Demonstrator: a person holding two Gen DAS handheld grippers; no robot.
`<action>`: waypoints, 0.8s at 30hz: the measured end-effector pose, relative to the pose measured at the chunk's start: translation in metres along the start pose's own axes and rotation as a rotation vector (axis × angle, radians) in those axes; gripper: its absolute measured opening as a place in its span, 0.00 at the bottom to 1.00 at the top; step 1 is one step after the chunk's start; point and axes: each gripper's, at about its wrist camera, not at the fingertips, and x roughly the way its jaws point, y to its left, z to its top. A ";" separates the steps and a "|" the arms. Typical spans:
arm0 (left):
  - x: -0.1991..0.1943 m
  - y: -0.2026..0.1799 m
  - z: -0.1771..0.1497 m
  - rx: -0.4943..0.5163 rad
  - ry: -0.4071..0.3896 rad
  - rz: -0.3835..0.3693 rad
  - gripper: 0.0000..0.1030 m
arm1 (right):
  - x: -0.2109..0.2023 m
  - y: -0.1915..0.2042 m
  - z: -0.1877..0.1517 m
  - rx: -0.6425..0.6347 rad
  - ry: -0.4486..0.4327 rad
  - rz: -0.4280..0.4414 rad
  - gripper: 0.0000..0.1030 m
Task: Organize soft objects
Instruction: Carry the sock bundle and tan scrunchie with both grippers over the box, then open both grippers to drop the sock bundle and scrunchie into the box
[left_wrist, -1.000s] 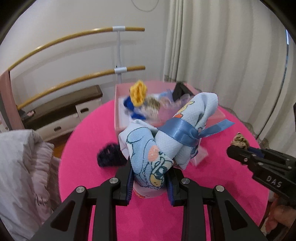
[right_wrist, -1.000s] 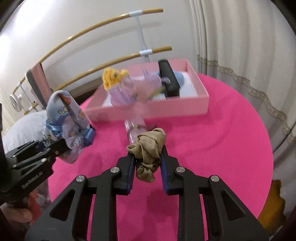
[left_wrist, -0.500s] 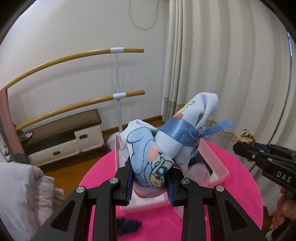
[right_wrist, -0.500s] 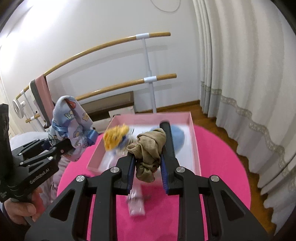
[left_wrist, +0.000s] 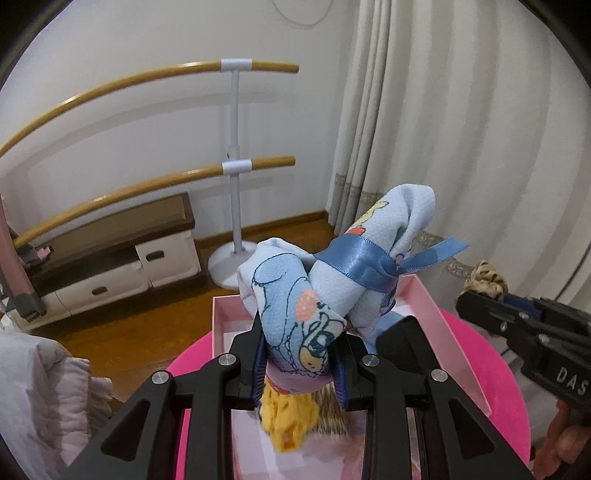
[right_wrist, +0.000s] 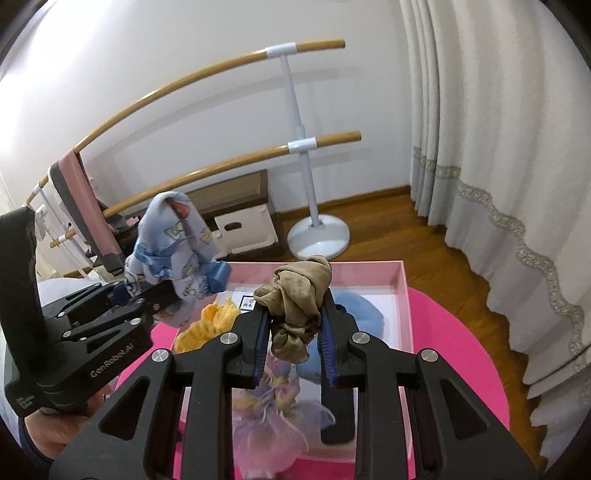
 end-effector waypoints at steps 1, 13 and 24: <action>0.009 0.002 0.002 -0.006 0.013 0.002 0.25 | 0.007 -0.001 0.000 0.002 0.010 0.001 0.22; 0.070 -0.012 0.033 0.040 0.112 0.026 0.34 | 0.050 0.000 0.000 0.006 0.068 0.017 0.26; 0.043 -0.014 0.024 0.026 0.040 0.092 0.68 | 0.031 0.001 -0.006 0.042 0.028 0.041 0.94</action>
